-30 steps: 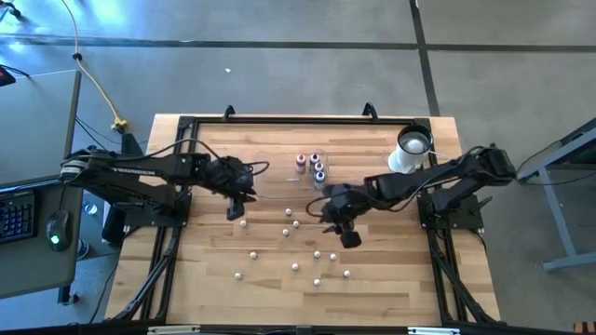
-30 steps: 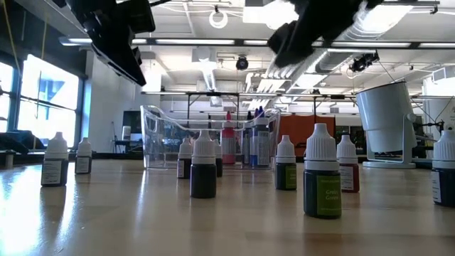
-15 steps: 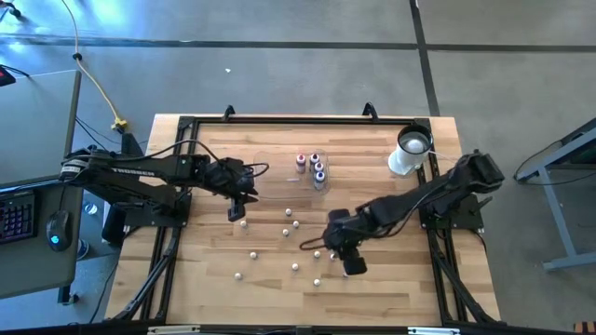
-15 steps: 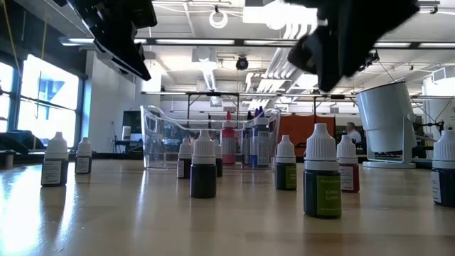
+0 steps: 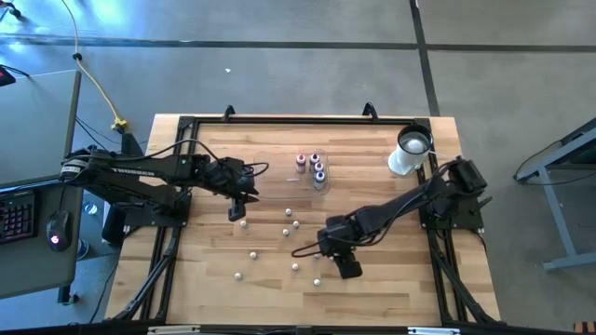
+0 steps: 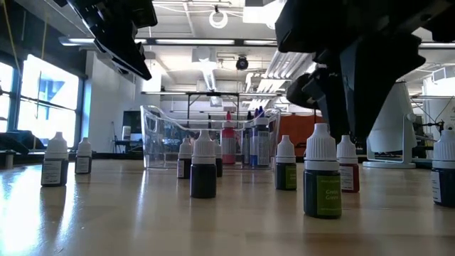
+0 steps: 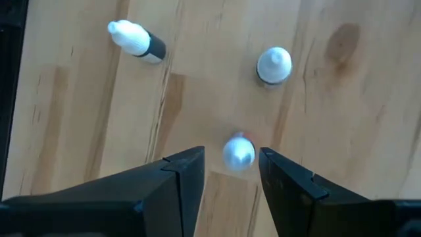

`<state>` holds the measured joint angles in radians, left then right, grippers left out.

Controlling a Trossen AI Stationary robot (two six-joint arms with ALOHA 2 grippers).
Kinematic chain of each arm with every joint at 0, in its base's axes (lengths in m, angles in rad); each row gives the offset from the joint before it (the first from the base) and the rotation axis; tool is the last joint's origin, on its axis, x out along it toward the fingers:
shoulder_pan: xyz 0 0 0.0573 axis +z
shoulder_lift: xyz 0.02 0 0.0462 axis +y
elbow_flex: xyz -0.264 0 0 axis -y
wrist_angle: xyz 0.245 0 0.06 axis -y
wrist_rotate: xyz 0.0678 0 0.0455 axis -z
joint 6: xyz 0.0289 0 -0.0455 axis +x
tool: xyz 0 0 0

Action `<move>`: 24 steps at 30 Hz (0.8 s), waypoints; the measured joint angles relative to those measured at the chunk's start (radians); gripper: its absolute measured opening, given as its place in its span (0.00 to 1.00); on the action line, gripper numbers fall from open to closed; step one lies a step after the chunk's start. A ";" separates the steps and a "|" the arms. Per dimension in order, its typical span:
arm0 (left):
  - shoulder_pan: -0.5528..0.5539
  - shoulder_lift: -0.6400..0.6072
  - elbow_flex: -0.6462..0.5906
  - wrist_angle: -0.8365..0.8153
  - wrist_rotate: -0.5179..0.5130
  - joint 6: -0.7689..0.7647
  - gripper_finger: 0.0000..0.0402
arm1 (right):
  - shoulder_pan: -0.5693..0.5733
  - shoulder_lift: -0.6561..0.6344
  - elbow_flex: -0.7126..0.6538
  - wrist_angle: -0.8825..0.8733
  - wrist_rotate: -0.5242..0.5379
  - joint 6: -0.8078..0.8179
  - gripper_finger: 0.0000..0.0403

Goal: Pick & Place food coloring
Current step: Put the small orange food coloring bottle into the transparent bin

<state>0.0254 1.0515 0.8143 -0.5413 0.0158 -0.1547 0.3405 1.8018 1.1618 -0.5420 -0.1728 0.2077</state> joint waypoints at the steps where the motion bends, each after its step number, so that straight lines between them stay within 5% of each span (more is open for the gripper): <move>1: 0.000 0.000 0.000 -0.001 0.000 0.000 0.25 | 0.000 0.008 0.000 0.010 -0.002 -0.005 0.34; 15: 0.000 0.000 0.000 -0.012 0.001 0.000 0.25 | 0.000 0.046 0.000 0.043 0.012 -0.005 0.33; 24: 0.000 0.000 0.000 -0.015 0.002 0.000 0.25 | -0.010 0.086 0.000 0.047 -0.031 -0.008 0.18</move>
<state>0.0254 1.0519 0.8146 -0.5564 0.0181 -0.1551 0.3302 1.8878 1.1622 -0.4951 -0.2039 0.2000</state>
